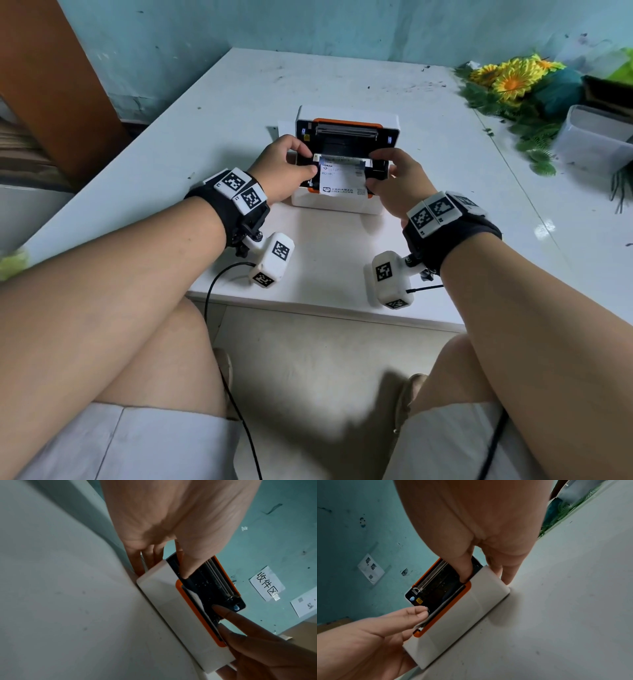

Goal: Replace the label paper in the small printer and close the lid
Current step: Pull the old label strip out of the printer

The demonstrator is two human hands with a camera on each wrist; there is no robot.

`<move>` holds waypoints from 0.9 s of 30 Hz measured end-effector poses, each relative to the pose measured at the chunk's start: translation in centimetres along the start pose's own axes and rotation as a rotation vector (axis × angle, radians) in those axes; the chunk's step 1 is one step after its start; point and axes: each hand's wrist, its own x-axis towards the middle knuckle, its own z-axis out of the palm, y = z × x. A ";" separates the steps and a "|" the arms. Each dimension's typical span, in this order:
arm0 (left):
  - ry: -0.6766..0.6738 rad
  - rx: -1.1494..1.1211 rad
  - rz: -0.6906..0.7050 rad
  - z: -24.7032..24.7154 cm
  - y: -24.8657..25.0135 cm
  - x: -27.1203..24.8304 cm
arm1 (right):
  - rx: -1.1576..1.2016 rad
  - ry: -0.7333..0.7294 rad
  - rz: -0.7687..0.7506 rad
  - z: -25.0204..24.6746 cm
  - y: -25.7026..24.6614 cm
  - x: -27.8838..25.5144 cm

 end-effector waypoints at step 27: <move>0.012 0.095 0.141 -0.5 -0.5 -0.6 | -0.626 -0.145 -0.227 2.6 -3.3 -2.0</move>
